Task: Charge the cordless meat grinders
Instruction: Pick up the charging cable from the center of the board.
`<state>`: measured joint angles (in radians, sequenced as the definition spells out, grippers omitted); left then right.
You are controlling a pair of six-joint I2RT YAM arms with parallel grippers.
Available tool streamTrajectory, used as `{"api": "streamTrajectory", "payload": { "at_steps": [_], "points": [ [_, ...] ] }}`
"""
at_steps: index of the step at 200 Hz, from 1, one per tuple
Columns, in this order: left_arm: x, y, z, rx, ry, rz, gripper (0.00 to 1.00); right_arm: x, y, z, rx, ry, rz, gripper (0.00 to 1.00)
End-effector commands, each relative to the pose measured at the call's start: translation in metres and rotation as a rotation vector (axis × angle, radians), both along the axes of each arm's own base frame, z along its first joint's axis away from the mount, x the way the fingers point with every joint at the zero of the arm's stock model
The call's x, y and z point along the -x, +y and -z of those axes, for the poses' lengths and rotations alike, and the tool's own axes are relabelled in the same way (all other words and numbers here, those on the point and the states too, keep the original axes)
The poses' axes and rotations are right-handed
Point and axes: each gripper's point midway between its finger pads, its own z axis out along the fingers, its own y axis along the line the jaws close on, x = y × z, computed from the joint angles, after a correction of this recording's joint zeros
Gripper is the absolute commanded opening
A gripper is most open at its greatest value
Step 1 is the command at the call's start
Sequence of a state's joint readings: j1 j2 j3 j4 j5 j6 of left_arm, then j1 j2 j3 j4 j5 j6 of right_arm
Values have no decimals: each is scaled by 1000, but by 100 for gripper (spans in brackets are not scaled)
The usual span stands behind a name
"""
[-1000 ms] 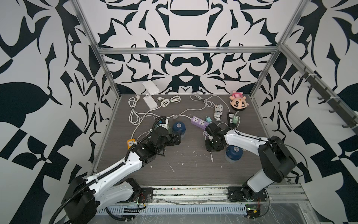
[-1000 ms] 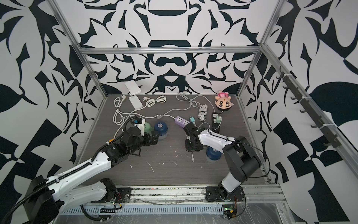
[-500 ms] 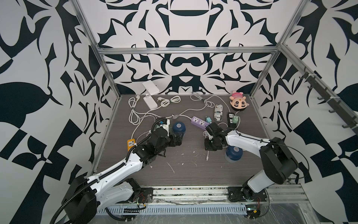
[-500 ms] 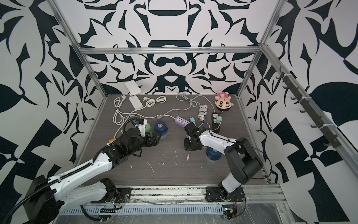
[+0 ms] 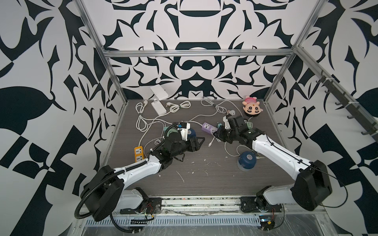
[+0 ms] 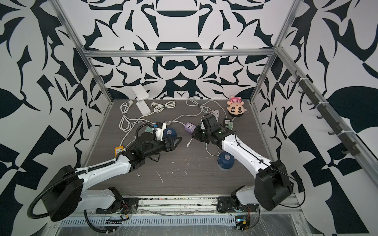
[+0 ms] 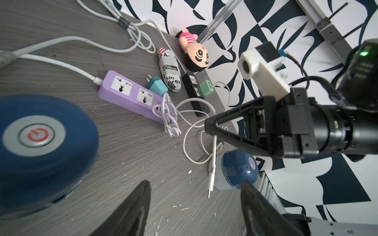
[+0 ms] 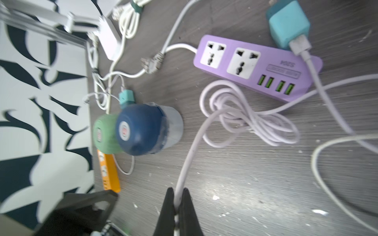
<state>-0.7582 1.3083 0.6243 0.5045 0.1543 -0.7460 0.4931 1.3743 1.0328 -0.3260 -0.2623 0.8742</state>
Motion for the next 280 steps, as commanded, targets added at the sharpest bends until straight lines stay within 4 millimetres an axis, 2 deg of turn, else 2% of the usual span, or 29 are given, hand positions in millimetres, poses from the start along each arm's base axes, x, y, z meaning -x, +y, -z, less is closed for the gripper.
{"api": "streamTrajectory", "payload": {
  "at_steps": [1, 72, 120, 239, 280],
  "points": [
    [-3, -12, -31, 115, -59, 38, 69, -12, 13, -37, -177, -64, 54, 0],
    [-6, -24, -21, 148, -51, 75, 61, -15, 17, -47, -269, -68, 89, 0],
    [-7, -31, -17, 147, -43, 101, 49, -16, 19, -50, -294, -69, 96, 0],
    [-7, -29, -16, 145, -38, 94, 26, -11, 16, -46, -296, -59, 104, 0],
    [-7, -30, -16, 136, -28, 97, 11, -9, 13, -48, -289, -66, 106, 0]
  ]
}}
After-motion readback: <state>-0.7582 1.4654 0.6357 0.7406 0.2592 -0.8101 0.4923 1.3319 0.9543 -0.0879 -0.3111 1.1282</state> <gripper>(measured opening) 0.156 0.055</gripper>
